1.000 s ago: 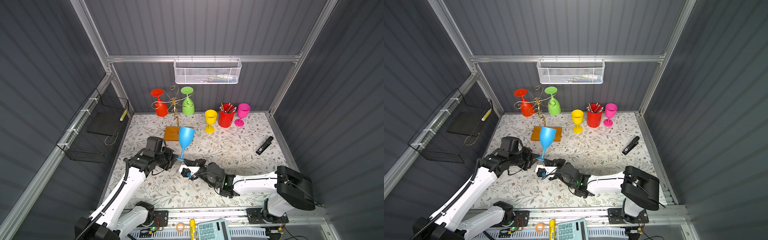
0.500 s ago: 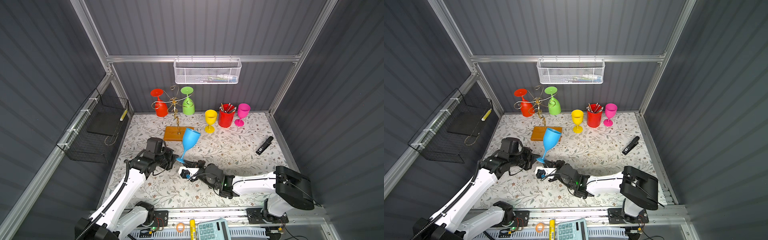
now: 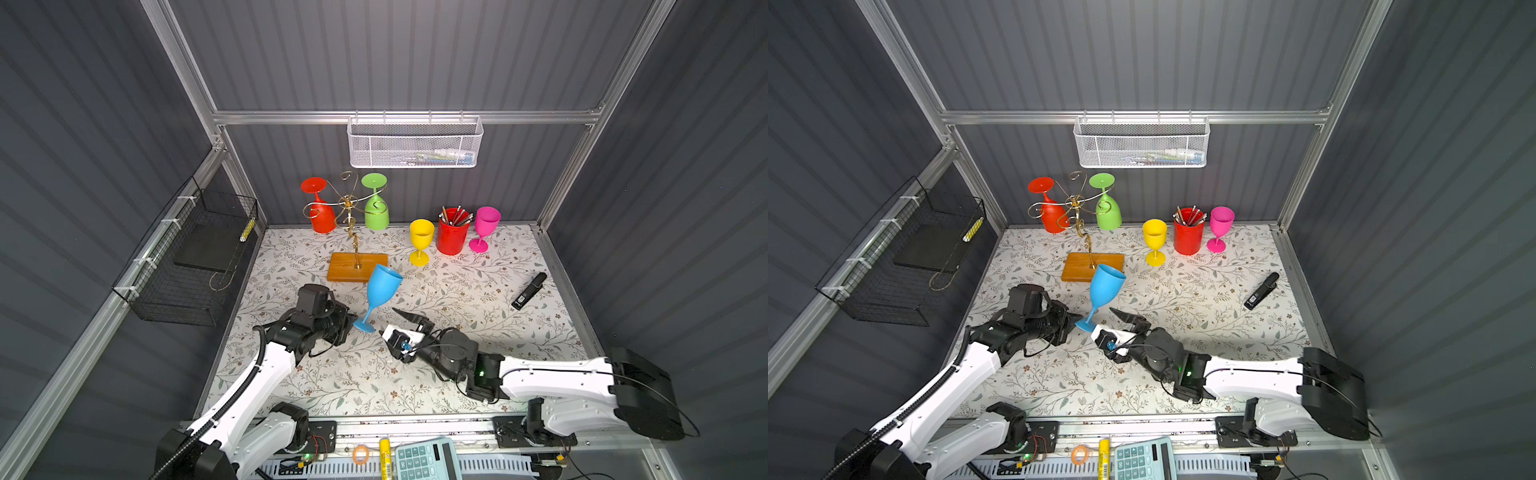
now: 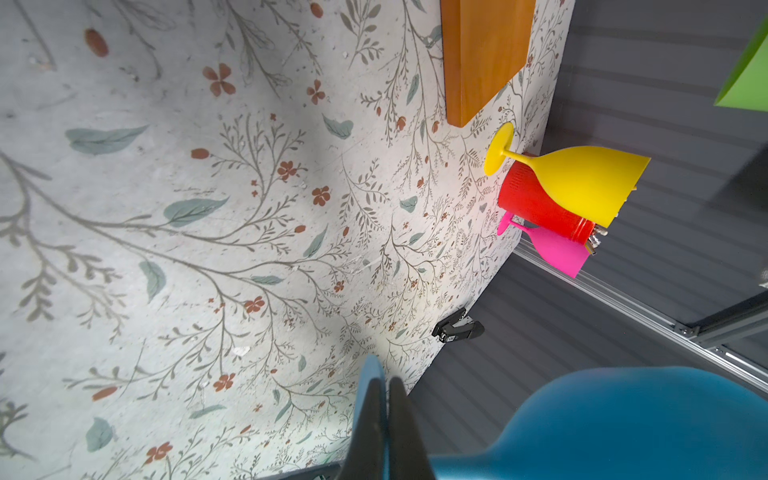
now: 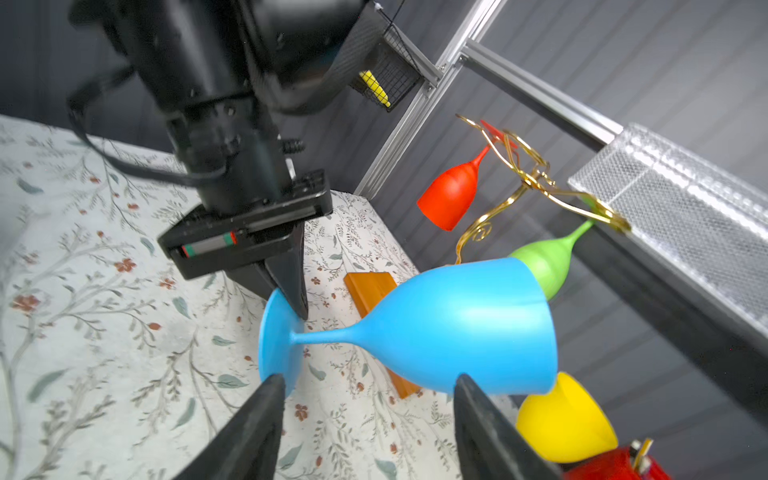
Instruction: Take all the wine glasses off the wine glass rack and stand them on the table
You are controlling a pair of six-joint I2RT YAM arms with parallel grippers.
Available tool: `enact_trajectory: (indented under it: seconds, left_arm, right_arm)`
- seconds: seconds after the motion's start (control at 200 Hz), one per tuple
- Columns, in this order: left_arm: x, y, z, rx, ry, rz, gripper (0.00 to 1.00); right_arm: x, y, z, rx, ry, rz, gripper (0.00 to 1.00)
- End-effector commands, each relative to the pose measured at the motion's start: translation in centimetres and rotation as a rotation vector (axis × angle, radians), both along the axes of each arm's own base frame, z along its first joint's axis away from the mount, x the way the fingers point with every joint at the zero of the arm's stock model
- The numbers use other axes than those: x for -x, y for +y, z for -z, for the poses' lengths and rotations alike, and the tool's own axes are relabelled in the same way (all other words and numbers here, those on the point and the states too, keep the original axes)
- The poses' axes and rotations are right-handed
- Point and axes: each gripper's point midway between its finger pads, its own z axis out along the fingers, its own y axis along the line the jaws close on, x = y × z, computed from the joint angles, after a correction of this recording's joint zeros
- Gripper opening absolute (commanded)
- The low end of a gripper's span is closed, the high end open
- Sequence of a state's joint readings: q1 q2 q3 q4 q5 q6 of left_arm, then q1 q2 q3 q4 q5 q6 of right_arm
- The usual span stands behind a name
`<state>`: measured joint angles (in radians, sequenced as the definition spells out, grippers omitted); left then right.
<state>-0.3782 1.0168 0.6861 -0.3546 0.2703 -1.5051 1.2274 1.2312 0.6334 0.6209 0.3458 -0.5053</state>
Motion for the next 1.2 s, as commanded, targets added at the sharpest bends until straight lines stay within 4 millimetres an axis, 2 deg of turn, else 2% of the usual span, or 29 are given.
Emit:
enact_trajectory:
  seconds: [0.0, 0.025, 0.085, 0.19, 0.265, 0.385, 0.41, 0.505, 0.705, 1.196]
  left_arm:
    - [-1.5, -1.5, -0.8, 0.026, -0.131, 0.084, 0.0]
    - [-1.8, -1.6, -0.7, 0.026, -0.143, 0.093, 0.0]
    - [-2.1, -2.3, -0.8, 0.042, -0.181, 0.132, 0.0]
    - [-2.7, -2.9, -1.0, 0.054, -0.245, 0.169, 0.0]
    - [-2.9, -3.2, -1.0, 0.05, -0.277, 0.191, 0.0]
    - [-3.3, -3.5, -1.1, 0.044, -0.331, 0.218, 0.0]
    - [-3.5, -3.7, -1.4, 0.053, -0.354, 0.224, 0.0]
    - [-3.6, -3.9, -1.5, 0.068, -0.39, 0.231, 0.0]
    - [-3.8, -4.5, -1.8, 0.112, -0.447, 0.253, 0.0]
    - [-3.9, -5.1, -2.5, 0.144, -0.499, 0.276, 0.0]
  right_arm:
    - [-0.7, -2.6, 0.5, -0.033, 0.243, 0.078, 0.66]
    - [-0.9, -3.5, -0.9, -0.08, 0.285, 0.084, 0.67]
    - [-1.8, -5.1, -1.9, -0.127, 0.414, 0.11, 0.69]
    - [-3.4, -7.3, -4.0, -0.21, 0.599, 0.161, 0.66]
    - [-3.9, -7.9, -5.6, -0.245, 0.696, 0.18, 0.66]
    - [-4.1, -7.6, -7.5, -0.264, 0.859, 0.171, 0.65]
    - [-4.5, -7.1, -6.7, -0.242, 0.905, 0.187, 0.65]
    - [-4.7, -6.4, -7.3, -0.238, 0.985, 0.198, 0.63]
    - [-5.2, -5.3, -7.1, -0.21, 1.07, 0.233, 0.6]
    - [-5.9, -2.3, -6.6, -0.122, 1.084, 0.223, 0.52]
